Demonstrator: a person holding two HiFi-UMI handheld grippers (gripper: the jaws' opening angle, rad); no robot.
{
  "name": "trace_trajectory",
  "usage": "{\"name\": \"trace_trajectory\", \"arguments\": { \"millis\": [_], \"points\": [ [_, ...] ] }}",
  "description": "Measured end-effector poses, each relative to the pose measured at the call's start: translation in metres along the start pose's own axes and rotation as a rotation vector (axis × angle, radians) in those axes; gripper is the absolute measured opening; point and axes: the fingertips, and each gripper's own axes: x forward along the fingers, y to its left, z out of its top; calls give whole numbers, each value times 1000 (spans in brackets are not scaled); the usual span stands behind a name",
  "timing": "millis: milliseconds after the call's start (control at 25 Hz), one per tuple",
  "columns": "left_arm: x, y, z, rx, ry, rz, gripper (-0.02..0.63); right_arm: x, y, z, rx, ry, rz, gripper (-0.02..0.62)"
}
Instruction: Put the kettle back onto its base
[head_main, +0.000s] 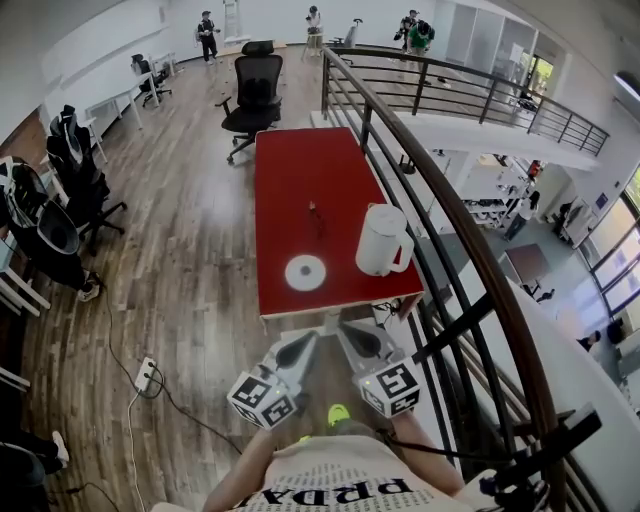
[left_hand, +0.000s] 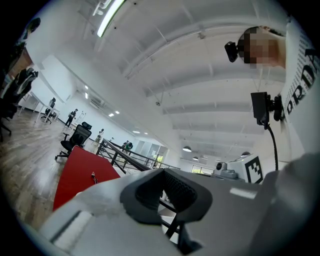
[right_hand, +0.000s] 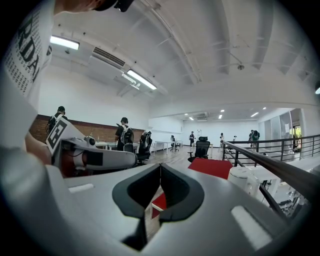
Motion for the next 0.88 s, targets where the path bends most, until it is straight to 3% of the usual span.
{"name": "trace_trajectory", "arguments": {
  "millis": [880],
  "points": [
    [65,38,12,22,-13,58,-9,44,-61,9,-12,9,79,9]
  ]
}}
